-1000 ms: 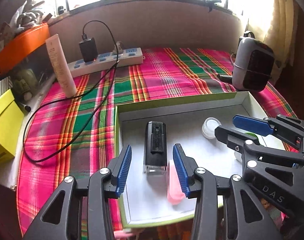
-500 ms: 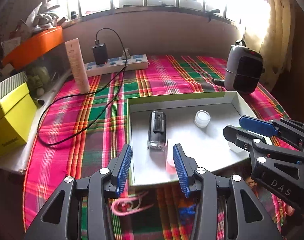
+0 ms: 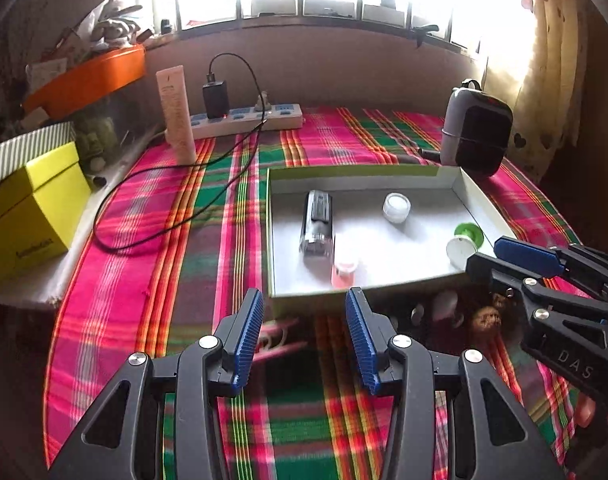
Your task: Organize objects
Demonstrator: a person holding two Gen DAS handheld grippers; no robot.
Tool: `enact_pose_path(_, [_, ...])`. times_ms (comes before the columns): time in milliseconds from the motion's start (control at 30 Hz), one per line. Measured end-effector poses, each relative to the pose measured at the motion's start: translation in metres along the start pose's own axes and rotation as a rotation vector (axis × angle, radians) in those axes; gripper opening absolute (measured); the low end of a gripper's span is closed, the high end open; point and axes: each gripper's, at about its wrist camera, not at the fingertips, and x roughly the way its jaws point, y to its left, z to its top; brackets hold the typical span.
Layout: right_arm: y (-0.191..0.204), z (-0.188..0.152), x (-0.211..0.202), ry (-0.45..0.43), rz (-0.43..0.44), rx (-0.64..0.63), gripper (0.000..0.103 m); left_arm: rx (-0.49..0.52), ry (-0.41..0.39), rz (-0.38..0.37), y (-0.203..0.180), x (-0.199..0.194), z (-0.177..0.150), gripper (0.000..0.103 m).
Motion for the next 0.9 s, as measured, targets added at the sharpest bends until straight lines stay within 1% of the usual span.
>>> enact_pose_path(167, [-0.003, -0.011, -0.009, -0.007, -0.002, 0.003, 0.036, -0.019, -0.005, -0.016, 0.007, -0.007, -0.012, 0.042])
enact_pose_path(300, [-0.006, -0.020, -0.013, -0.006, 0.004, 0.020, 0.036, -0.050, 0.000, -0.013, 0.016, -0.009, -0.020, 0.042])
enact_pose_path(400, [-0.007, -0.027, -0.015, -0.005, 0.006, 0.031, 0.036, -0.051, -0.004, -0.027, 0.019, -0.012, -0.025, 0.042])
enact_pose_path(500, [-0.009, -0.035, -0.016, 0.002, 0.004, 0.034, 0.036, -0.061, -0.004, -0.048, 0.025, -0.013, -0.030, 0.045])
enact_pose_path(733, [-0.016, -0.050, -0.016, 0.017, 0.005, 0.040, 0.036, -0.059, 0.028, -0.048, 0.029, -0.007, -0.041, 0.046])
enact_pose_path(900, [-0.021, -0.055, -0.015, 0.032, -0.001, 0.046, 0.036, -0.065, 0.035, -0.040, 0.033, -0.001, -0.041, 0.046])
